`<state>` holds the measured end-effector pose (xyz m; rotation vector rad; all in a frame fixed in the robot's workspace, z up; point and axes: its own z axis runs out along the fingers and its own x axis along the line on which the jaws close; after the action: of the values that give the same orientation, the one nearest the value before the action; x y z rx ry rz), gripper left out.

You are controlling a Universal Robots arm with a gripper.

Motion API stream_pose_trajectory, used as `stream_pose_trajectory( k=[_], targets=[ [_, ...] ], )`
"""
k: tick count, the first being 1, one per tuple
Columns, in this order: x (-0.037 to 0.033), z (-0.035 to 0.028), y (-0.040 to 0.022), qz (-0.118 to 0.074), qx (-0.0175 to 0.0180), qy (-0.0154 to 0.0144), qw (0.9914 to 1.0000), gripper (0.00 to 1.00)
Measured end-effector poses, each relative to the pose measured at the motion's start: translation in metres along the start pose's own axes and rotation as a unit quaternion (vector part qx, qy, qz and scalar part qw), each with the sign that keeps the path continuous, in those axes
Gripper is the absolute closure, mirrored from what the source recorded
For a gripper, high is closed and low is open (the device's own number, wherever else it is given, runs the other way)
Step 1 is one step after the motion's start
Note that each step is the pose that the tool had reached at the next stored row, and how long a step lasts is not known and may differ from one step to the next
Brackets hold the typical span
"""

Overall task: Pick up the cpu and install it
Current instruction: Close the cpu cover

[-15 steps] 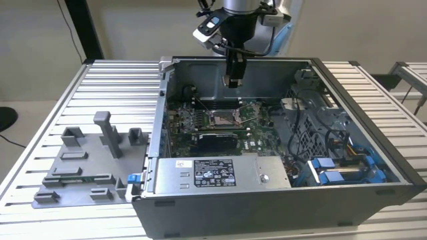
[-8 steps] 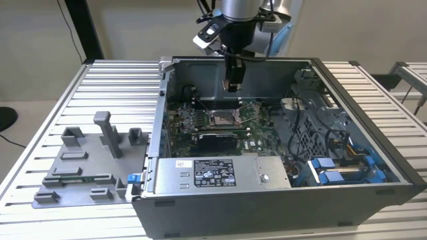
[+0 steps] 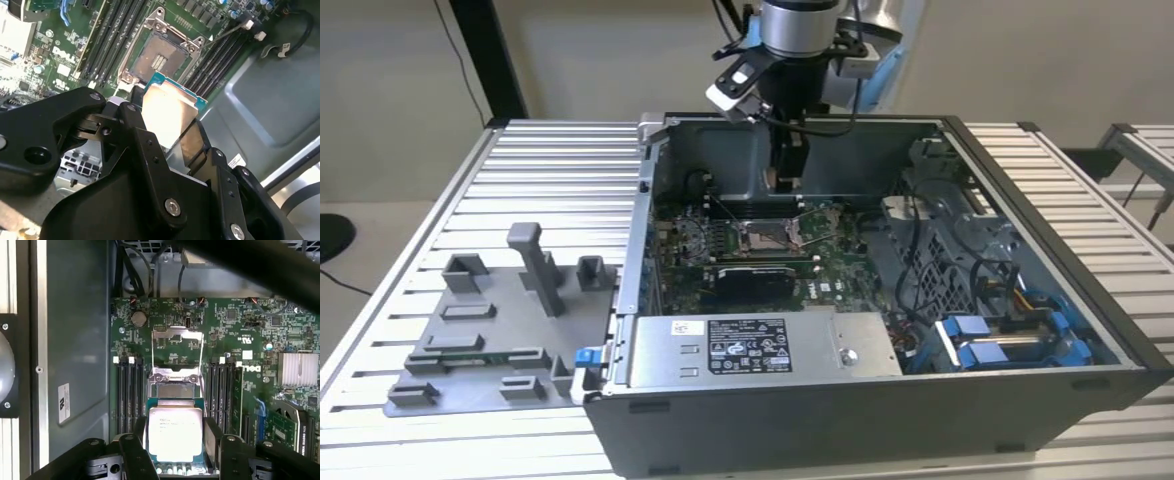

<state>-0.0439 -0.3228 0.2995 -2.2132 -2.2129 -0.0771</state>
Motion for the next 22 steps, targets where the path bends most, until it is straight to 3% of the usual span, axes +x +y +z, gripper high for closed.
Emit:
stream_pose_trajectory(
  k=[17,22],
  targets=[
    [-0.0003,0.0309,-0.0037,0.001,0.0000,-0.0002,1.00000,1.00],
    [0.0019,0.0398,-0.0041,0.000,-0.0005,-0.0041,0.99999,1.00]
  ],
)
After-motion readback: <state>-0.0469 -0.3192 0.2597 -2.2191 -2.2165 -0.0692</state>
